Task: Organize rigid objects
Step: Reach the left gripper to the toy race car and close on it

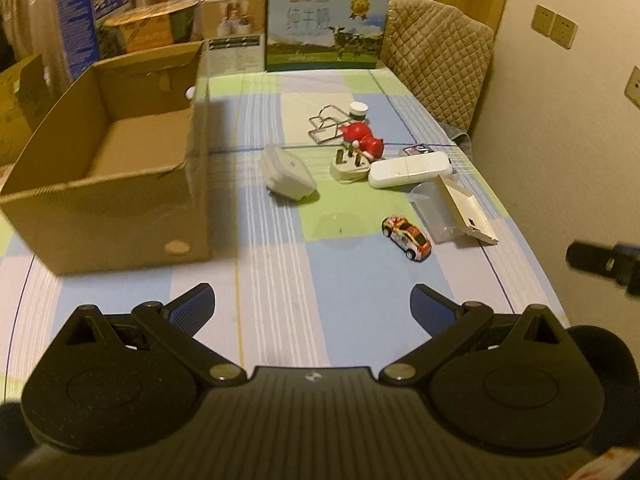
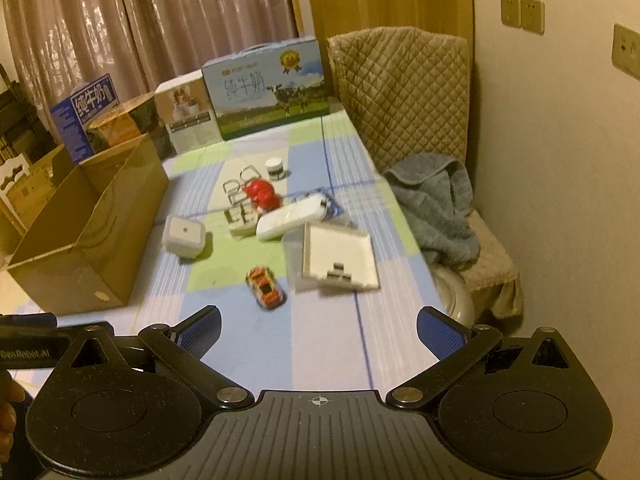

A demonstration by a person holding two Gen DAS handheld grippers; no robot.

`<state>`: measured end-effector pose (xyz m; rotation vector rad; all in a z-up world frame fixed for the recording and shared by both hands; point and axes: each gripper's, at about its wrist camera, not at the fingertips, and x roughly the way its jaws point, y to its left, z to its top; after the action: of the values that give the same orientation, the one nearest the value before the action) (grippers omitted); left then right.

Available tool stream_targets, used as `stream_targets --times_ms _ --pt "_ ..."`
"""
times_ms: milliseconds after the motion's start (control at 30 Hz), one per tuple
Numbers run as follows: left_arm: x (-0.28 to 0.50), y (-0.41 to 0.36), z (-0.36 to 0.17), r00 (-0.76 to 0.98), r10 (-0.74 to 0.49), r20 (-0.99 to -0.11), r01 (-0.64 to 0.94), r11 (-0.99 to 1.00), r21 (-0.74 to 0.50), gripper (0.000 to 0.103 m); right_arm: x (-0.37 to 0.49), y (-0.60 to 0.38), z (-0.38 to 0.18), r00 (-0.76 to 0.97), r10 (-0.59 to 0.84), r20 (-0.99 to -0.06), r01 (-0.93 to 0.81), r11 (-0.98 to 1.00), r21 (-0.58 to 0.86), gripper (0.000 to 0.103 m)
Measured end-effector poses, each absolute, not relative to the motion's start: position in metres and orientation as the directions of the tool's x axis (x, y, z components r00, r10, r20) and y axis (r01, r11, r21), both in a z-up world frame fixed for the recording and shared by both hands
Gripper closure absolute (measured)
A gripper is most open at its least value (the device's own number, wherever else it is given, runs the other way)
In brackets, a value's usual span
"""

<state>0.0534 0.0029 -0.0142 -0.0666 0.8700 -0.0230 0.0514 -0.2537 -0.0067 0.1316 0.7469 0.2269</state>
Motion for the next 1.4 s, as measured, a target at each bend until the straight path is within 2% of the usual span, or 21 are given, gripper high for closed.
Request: stream_targets --times_ms 200,433,833,1167,1400 --pt "0.083 -0.002 -0.028 0.646 -0.059 -0.761 0.044 0.998 -0.04 0.001 0.086 -0.265 -0.006 0.706 0.263 -0.657 -0.178 0.964 0.195 0.002" --pt "0.113 -0.01 -0.051 0.618 -0.087 -0.782 0.103 0.994 -0.028 0.001 0.132 -0.273 -0.036 0.649 0.296 -0.701 -0.194 0.955 0.224 0.002" --pt "0.155 -0.018 -0.084 0.573 -0.172 -0.801 0.15 0.983 -0.104 0.001 0.199 -0.273 -0.089 0.578 0.393 -0.715 -0.196 0.918 0.346 0.003" --pt "0.164 -0.021 -0.102 0.562 -0.2 -0.803 0.176 0.977 -0.12 0.001 0.225 -0.27 -0.122 0.513 0.418 -0.75 -0.152 0.904 0.4 0.016" --pt "0.168 -0.026 -0.111 0.553 -0.224 -0.803 0.204 0.97 -0.13 0.001 0.229 -0.272 -0.123 0.517 0.425 -0.743 -0.119 0.895 0.43 0.02"
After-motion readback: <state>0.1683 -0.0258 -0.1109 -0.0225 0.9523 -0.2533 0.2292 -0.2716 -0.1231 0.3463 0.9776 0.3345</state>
